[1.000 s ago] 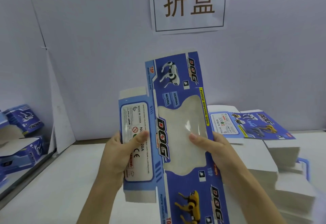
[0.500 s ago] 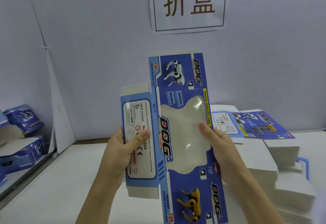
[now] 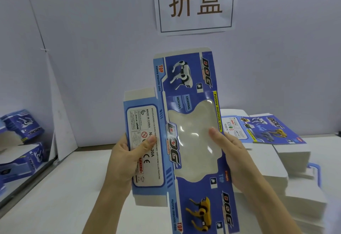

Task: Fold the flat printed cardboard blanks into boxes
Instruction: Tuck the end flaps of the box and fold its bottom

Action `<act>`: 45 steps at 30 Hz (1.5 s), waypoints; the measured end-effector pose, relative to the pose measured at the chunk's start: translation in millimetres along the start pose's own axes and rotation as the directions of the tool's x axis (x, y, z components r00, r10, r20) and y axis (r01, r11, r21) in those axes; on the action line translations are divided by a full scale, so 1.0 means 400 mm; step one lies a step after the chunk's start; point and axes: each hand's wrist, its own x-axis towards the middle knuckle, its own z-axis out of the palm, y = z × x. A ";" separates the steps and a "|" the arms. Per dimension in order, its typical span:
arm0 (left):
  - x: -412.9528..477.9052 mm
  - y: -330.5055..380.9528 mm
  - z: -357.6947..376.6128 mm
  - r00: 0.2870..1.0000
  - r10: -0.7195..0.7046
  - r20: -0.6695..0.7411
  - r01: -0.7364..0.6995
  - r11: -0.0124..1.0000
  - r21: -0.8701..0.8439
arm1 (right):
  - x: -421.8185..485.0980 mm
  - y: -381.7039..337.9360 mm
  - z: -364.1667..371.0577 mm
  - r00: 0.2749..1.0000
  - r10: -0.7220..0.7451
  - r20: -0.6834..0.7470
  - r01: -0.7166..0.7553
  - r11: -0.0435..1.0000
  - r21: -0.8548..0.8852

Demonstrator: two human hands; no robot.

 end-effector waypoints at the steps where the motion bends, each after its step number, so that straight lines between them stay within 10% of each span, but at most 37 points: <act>1: 0.000 -0.001 0.000 1.000 0.002 0.000 -0.002 1.000 0.002 | 0.002 0.002 0.001 1.000 0.000 -0.005 0.000 1.000 0.016; 8: -0.012 0.007 0.035 0.993 0.089 -0.071 -0.067 0.963 0.260 | 0.001 0.009 0.024 0.989 -0.059 -0.132 0.056 0.998 -0.030; 11: -0.047 0.026 0.065 0.939 0.341 -0.034 -0.273 0.804 0.528 | -0.003 0.018 0.060 0.968 -0.198 -0.153 0.190 0.979 -0.067; 14: -0.078 0.051 0.089 0.906 0.395 0.154 -0.418 0.773 0.477 | -0.010 0.024 0.098 0.949 -0.310 -0.056 0.291 0.931 -0.222; 20: -0.080 0.062 0.076 0.960 0.228 0.161 -0.238 0.970 0.044 | -0.045 0.019 0.119 0.842 -0.394 0.368 0.520 0.773 -0.362; 24: -0.045 0.054 0.031 0.977 0.208 0.050 -0.203 0.975 -0.084 | -0.021 0.019 0.111 0.852 -0.506 0.136 0.520 0.783 -0.341; 29: -0.032 0.033 -0.004 0.980 0.152 0.129 -0.115 0.959 -0.258 | 0.003 0.011 0.038 0.959 -0.263 -0.107 0.235 0.946 -0.222; 36: -0.029 0.033 0.033 0.908 -0.100 0.407 0.117 0.993 -0.016 | 0.005 0.010 0.015 0.972 -0.232 0.033 0.234 0.970 -0.069; 45: -0.053 0.031 0.048 0.951 0.159 0.267 -0.192 0.976 0.102 | 0.002 0.012 0.027 0.943 -0.287 0.167 0.319 0.923 -0.216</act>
